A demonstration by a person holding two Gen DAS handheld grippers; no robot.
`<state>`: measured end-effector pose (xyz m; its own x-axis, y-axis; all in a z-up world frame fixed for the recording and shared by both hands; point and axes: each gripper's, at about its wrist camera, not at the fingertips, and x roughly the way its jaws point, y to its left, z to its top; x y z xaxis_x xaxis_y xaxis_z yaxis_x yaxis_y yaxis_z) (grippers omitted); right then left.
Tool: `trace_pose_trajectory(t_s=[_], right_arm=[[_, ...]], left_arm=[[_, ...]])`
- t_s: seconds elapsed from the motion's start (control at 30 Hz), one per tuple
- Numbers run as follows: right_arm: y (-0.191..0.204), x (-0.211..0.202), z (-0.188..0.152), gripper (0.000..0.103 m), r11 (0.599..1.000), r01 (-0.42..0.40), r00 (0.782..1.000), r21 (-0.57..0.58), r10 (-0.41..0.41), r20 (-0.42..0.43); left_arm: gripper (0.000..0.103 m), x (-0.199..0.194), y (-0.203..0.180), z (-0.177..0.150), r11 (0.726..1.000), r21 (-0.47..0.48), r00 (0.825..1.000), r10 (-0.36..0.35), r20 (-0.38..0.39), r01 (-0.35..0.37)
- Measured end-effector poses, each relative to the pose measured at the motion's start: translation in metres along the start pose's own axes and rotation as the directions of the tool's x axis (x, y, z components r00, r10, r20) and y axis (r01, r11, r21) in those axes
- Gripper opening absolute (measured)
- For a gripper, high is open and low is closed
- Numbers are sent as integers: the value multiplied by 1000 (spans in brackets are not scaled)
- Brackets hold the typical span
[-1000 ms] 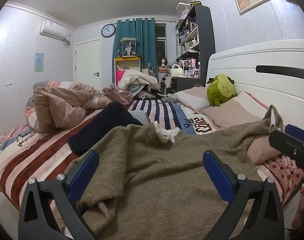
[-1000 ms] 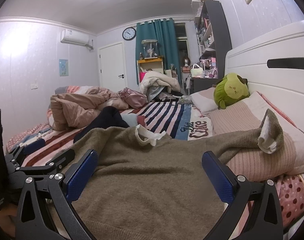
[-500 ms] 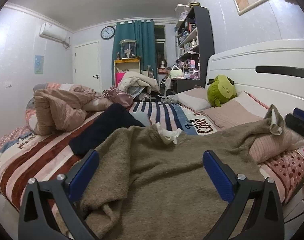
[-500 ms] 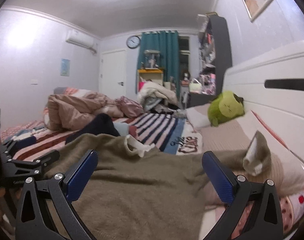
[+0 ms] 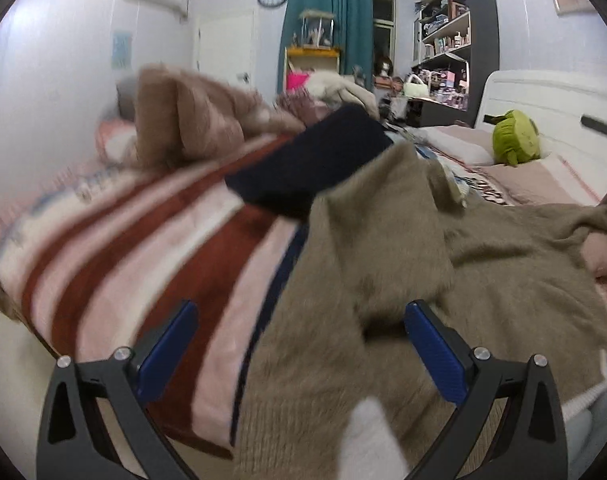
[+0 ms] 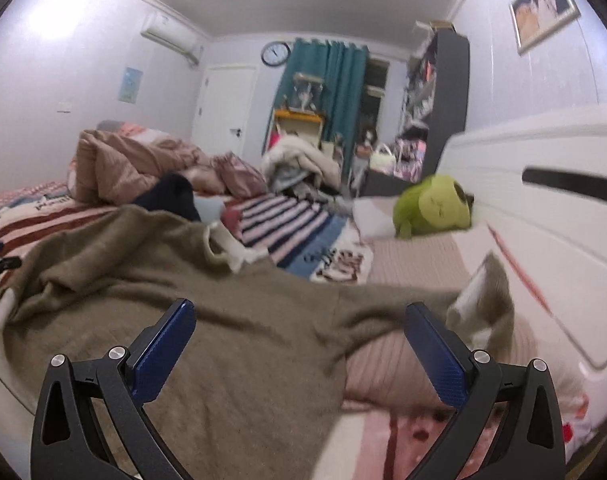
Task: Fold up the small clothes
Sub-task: 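Grasp a sweater sleeve with the left gripper and lift it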
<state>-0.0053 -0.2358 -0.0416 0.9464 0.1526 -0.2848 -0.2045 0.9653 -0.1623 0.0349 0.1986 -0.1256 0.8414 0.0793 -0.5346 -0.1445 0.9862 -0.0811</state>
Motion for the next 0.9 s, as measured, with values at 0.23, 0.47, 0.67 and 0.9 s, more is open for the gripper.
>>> trace_pose_trajectory(t_s=[0.23,0.47,0.67,0.9], right_arm=[[-15,24,-4,103,999,-5,999,34,7,-54],[-14,33,2,103,1000,-23,999,9,23,-46],[-21,33,4,103,999,-47,999,15,47,-14],[-48,34,3,103,992,-98,995,82,94,44]], left_arm=[[50,25,8,-28,990,-87,987,-118,-110,108],[8,15,18,-9,999,-37,999,39,-22,-40],[8,-39,23,52,996,-79,984,-36,173,50],[8,-70,-51,101,900,-2,877,-423,228,435]])
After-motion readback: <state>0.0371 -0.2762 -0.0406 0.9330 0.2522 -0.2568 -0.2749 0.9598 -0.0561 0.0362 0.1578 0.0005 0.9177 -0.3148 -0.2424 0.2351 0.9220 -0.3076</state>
